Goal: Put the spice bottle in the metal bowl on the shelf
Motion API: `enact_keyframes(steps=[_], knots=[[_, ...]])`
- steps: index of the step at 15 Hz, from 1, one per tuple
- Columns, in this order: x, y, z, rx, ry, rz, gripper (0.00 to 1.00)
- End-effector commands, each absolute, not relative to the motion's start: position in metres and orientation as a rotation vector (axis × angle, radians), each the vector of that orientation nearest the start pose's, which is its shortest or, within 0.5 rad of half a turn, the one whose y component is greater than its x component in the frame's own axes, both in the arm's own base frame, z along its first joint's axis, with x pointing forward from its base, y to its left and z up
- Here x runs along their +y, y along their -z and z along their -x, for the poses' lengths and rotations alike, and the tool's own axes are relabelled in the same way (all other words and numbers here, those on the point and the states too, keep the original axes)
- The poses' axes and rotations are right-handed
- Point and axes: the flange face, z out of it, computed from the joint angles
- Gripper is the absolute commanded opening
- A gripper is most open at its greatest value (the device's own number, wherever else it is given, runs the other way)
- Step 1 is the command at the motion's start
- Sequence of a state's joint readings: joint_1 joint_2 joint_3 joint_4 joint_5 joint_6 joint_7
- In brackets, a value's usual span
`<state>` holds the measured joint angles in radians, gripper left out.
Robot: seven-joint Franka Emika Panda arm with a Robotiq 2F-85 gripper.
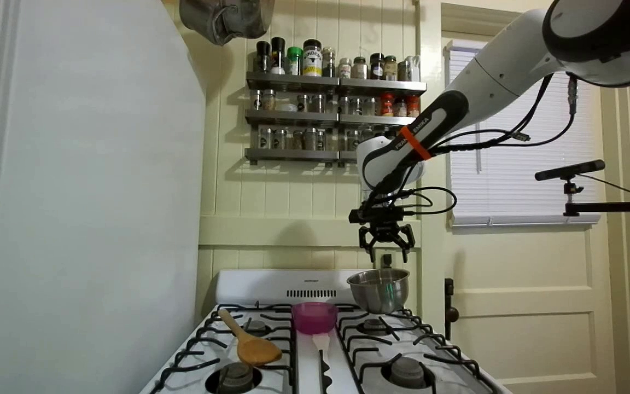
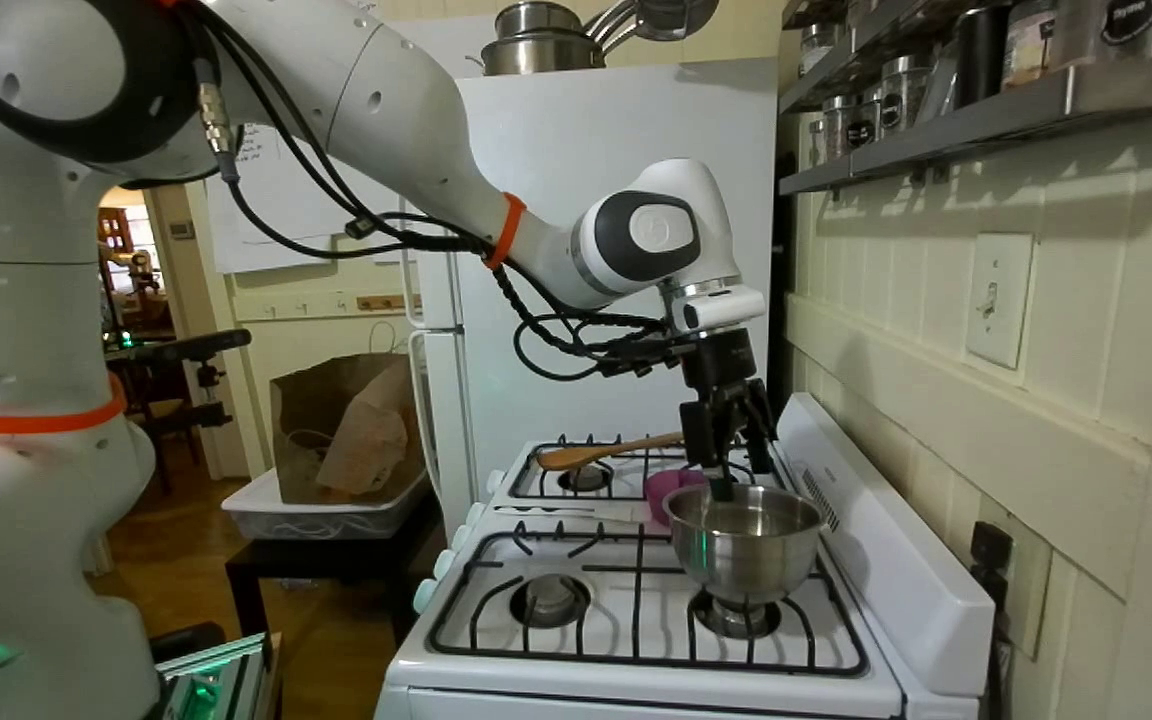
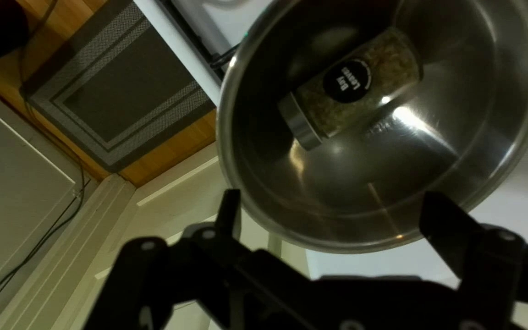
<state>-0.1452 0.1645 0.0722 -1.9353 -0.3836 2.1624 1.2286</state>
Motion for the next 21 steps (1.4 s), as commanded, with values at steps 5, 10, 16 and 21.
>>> enact_keyframes(steps=[5, 10, 16, 21], knots=[[-0.061, -0.406, -0.603, 1.855, 0.383, 2.798, 1.00], [-0.055, -0.394, -0.607, 2.087, 0.405, 2.612, 1.00], [-0.038, -0.371, -0.610, 2.340, 0.365, 2.441, 1.00], [-0.040, -0.350, -0.613, 2.426, 0.377, 2.344, 1.00]])
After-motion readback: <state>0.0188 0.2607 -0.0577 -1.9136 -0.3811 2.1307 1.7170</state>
